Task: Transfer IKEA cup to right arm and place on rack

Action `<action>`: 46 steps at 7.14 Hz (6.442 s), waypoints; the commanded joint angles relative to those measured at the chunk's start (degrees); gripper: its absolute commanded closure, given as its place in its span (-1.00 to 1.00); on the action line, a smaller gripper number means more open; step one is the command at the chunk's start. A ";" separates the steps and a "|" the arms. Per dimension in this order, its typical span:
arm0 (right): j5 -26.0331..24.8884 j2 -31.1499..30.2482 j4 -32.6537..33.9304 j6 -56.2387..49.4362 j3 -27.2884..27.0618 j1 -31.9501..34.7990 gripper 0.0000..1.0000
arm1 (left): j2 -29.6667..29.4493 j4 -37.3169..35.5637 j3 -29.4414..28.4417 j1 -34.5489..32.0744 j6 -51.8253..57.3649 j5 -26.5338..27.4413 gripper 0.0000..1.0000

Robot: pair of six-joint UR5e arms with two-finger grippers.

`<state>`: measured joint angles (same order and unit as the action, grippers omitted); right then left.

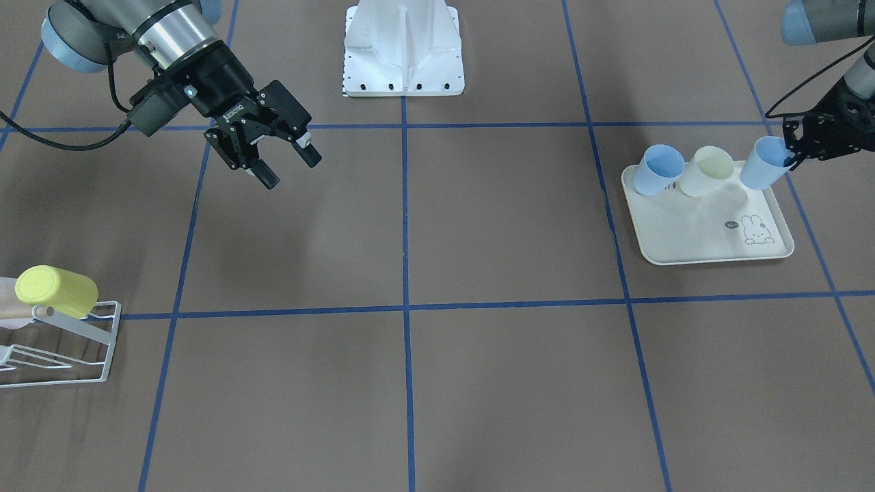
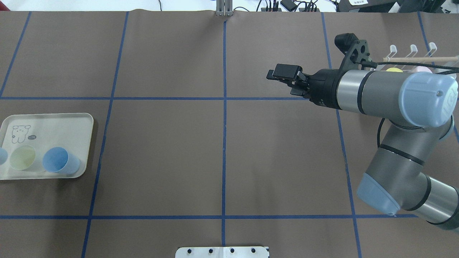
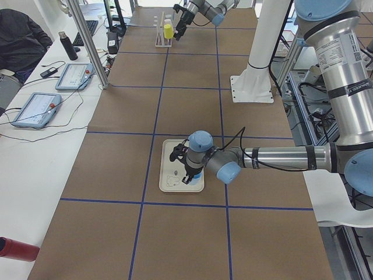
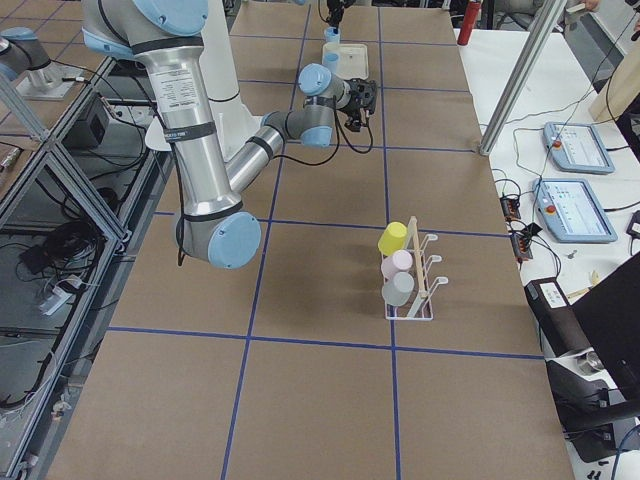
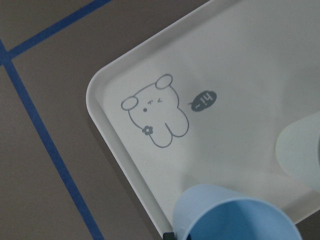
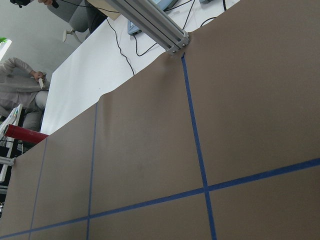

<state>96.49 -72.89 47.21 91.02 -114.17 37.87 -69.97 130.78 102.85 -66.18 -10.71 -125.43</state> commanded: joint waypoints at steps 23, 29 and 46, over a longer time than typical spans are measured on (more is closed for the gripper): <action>-13.69 10.92 -20.67 21.21 8.34 -3.86 -1.00 | -54.30 60.80 -19.00 31.89 -144.57 49.03 1.00; -13.78 10.92 -20.67 21.13 8.69 -3.77 -1.00 | -57.91 60.91 -22.87 34.45 -144.50 49.23 1.00; -15.98 10.92 -20.66 21.91 9.75 -3.07 -0.93 | -60.02 61.00 -22.35 39.37 -144.42 50.20 1.00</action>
<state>80.51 -61.96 26.61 112.43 -104.42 34.80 -129.98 191.79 80.52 -27.04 -155.14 -75.22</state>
